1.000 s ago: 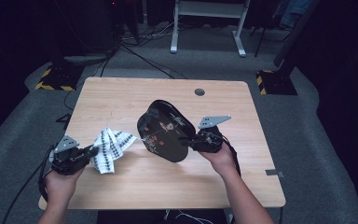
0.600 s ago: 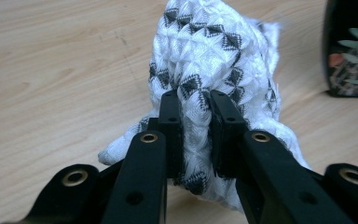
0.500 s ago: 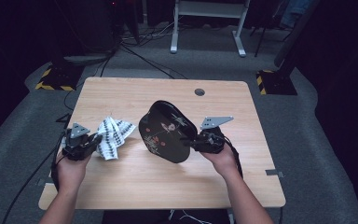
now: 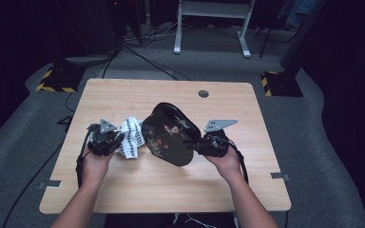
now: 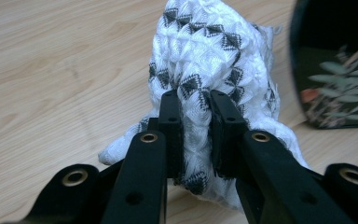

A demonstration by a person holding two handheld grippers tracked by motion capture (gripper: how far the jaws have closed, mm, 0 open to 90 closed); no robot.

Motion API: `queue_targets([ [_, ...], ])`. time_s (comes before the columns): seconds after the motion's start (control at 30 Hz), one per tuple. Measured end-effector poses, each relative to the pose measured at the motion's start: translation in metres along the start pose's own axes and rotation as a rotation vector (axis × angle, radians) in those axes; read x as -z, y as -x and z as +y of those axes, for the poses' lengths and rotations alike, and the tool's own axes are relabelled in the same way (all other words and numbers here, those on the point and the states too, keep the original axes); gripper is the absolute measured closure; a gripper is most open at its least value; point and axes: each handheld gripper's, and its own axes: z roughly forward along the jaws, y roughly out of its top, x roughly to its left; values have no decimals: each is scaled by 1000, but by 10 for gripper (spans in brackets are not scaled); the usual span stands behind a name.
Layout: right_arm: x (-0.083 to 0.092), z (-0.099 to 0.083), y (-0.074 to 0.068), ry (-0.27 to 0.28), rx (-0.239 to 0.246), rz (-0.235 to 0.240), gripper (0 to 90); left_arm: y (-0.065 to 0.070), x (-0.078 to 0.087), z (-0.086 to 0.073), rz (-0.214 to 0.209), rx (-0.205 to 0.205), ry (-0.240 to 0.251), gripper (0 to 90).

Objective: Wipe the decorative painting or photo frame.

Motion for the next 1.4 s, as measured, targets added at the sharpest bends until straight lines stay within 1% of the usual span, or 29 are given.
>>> queue_targets([
  [0.07,0,0,0,2,-1,3,788,5,1,2,-13,-11,11,778],
  [0.1,0,0,0,3,-1,4,788,7,2,3,-27,-8,17,778],
  [0.17,0,0,0,2,0,4,788,10,6,5,-74,5,31,778],
  [0.23,0,0,0,1,2,5,788,14,11,8,-110,6,45,778],
  [0.27,0,0,0,1,0,6,788,18,14,9,-128,-4,50,778],
  [0.33,-1,0,0,2,0,8,788,27,18,14,-146,-27,66,777],
  [0.37,-1,0,0,2,0,8,788,27,18,14,-146,-27,66,778],
  [0.4,-1,0,-1,0,4,5,788,30,19,16,-156,-33,70,778],
  [0.47,-2,0,-2,-3,10,2,788,35,19,20,-163,-41,78,778],
  [0.6,-3,0,-4,-5,16,1,788,40,17,27,-180,-48,87,777],
  [0.63,-4,0,-4,-5,17,1,788,41,17,29,-187,-44,92,777],
  [0.83,-4,0,-6,-4,26,-6,787,51,18,42,-196,-69,110,777],
  [0.97,-4,0,-9,-7,38,-21,787,54,21,48,-200,-86,124,777],
  [1.07,-4,0,-10,-8,37,-22,787,55,23,50,-205,-89,135,777],
  [1.1,-4,0,-10,-8,37,-22,787,55,25,52,-204,-100,140,777],
  [1.27,-5,0,-12,-13,53,-31,787,59,30,60,-208,-110,164,776],
  [1.4,-5,1,-12,-12,56,-30,787,62,35,67,-210,-130,180,775],
])
